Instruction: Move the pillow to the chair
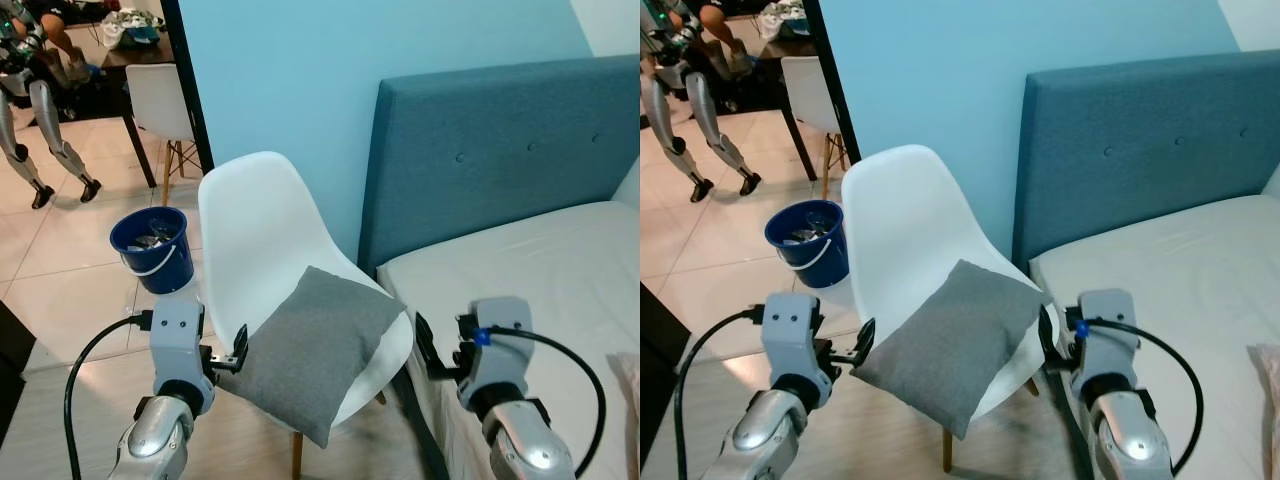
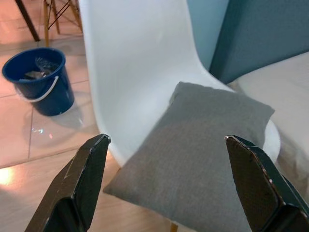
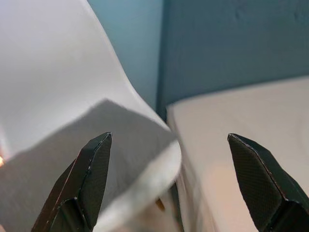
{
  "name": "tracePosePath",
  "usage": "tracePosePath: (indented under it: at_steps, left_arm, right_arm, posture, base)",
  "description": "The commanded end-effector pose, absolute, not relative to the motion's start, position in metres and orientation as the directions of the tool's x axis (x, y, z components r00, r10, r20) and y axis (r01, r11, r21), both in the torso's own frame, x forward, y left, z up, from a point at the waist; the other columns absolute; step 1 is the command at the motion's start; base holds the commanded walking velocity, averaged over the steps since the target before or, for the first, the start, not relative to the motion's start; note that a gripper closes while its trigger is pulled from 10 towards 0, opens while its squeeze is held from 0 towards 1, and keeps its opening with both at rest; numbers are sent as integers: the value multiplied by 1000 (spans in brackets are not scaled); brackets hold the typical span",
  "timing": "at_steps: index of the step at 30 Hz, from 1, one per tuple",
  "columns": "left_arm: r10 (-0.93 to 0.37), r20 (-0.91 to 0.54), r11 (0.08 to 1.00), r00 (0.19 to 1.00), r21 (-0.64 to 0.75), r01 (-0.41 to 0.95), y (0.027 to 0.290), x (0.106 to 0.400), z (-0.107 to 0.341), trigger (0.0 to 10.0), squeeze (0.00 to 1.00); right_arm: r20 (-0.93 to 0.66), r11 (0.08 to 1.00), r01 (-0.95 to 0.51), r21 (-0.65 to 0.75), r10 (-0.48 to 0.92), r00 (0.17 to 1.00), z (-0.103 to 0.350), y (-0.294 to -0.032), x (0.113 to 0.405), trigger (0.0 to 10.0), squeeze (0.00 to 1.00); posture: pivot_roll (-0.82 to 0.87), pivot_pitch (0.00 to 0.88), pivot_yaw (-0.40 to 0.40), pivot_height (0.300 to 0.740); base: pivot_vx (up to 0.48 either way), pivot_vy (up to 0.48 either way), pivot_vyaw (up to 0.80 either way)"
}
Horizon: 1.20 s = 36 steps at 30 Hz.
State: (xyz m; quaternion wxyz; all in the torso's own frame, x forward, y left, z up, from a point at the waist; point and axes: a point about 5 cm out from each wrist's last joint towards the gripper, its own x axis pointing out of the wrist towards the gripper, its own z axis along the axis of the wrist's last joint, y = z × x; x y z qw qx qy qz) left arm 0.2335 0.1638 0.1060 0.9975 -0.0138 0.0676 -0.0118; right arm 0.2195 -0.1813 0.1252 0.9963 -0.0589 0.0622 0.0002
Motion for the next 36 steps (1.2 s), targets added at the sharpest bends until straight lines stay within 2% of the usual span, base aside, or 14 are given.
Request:
tracePosePath:
  at_steps: [1, 4, 8, 16, 20, 22, 36]
  left_arm:
    - [1, -118, 1000, 993, -18, -3, 170, 231, 111, 10000, 0]
    - [8, -99, 1000, 995, -29, -11, 170, 232, 115, 10000, 0]
    - [21, -99, 998, 995, -50, -26, 165, 237, 116, 10000, 0]
    - [-13, -98, 995, 995, -99, 3, 149, 269, 114, 10000, 0]
    - [-14, -94, 996, 996, -88, 5, 150, 274, 116, 10000, 0]
    - [-20, -105, 993, 994, -115, 8, 149, 278, 115, 10000, 0]
    - [7, -115, 986, 993, -167, -26, 154, 289, 113, 10000, 0]
  right_arm:
    - [-167, 991, -43, -123, 22, 986, 118, -172, 218, 10000, 0]
    - [-197, 984, -93, -151, 63, 978, 112, -165, 222, 10000, 0]
    - [-178, 995, -62, -83, 46, 983, 114, -172, 235, 10000, 0]
    - [-158, 990, -85, -108, 68, 985, 124, -176, 246, 10000, 0]
    - [-151, 994, -76, -80, 64, 986, 125, -176, 249, 10000, 0]
    - [-147, 990, -85, -111, 68, 987, 125, -174, 253, 10000, 0]
    - [-149, 991, -88, -104, 72, 986, 124, -175, 269, 10000, 0]
  posture:
    - [-68, 73, 10, 740]
    - [-54, 72, 17, 740]
    - [-57, 69, 25, 740]
    - [-51, 98, -16, 740]
    - [-66, 79, -8, 740]
    - [-74, 75, 3, 740]
    - [-67, 56, -16, 740]
  base:
    - [0, 0, 0]
    - [0, 0, 0]
    - [0, 0, 0]
    - [0, 0, 0]
    - [0, 0, -628]
    - [0, 0, -800]
    - [0, 0, -800]
